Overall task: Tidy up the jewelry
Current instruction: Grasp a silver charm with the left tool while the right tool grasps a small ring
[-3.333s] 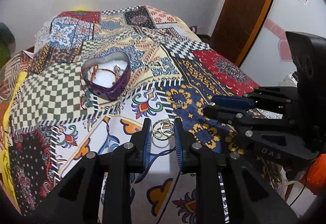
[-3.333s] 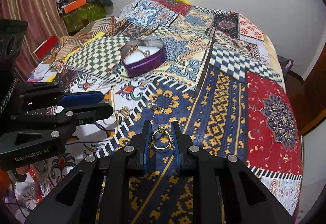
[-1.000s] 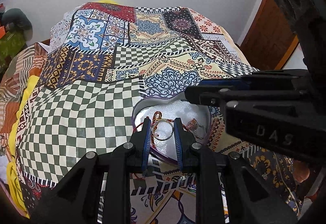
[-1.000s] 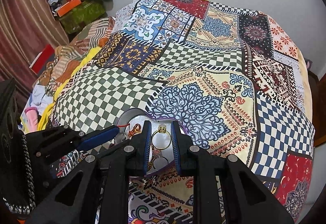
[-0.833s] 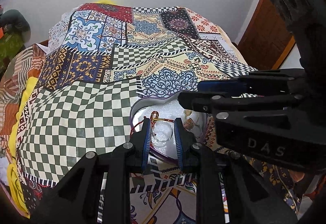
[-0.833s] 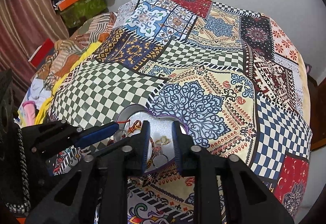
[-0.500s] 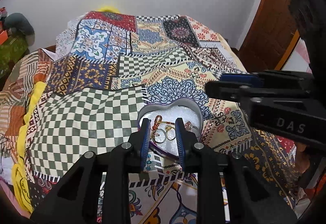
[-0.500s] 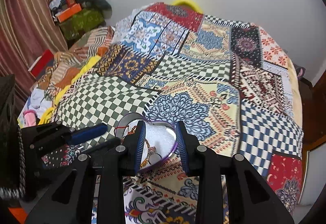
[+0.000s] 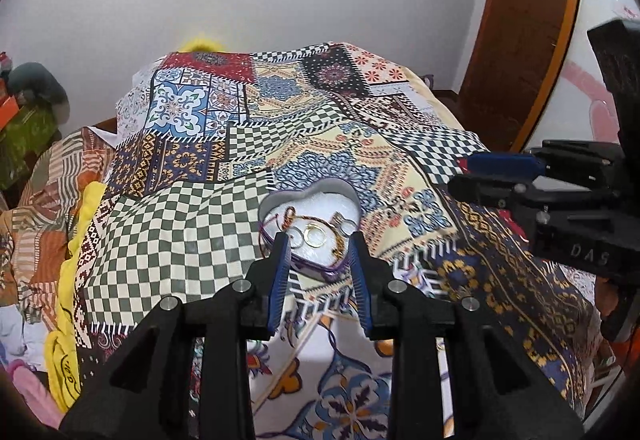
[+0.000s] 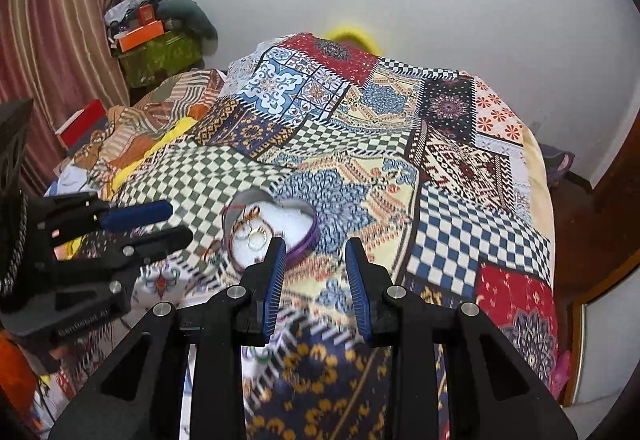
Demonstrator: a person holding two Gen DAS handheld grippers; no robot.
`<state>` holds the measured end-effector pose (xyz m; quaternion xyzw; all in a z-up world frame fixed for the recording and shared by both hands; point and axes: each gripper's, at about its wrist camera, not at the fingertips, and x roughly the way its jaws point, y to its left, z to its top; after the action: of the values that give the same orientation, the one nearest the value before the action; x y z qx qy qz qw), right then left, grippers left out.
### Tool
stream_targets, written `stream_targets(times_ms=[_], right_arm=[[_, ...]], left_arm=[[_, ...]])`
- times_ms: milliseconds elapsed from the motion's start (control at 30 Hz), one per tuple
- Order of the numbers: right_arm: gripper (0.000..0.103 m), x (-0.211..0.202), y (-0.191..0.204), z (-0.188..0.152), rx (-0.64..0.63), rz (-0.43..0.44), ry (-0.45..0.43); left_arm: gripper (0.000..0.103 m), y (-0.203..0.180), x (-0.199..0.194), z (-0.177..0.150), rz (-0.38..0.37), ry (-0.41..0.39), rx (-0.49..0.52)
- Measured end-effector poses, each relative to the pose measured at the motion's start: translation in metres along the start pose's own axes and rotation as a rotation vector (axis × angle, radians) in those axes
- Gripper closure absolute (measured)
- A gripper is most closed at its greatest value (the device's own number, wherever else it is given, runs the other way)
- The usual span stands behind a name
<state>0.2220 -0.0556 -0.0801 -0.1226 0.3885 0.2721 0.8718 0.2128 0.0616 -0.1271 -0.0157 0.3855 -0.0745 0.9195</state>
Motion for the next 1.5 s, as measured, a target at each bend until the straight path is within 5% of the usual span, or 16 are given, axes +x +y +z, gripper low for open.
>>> stream_targets(times_ms=[667,1200,1500], right_arm=[[0.075,-0.003,-0.004,-0.079,0.015,0.001,0.122],[0.075,0.005,0.004,-0.082,-0.01,0.047,0.139],[0.075,0.021,0.011,-0.077,-0.045,0.055,0.151]], left_arm=[[0.07,-0.038,0.013,-0.06,-0.089,0.148,0.001],[0.07,-0.066,0.016,-0.074,-0.135,0.134,0.079],[0.088,-0.065,0.021,-0.074,-0.157,0.119,0.075]])
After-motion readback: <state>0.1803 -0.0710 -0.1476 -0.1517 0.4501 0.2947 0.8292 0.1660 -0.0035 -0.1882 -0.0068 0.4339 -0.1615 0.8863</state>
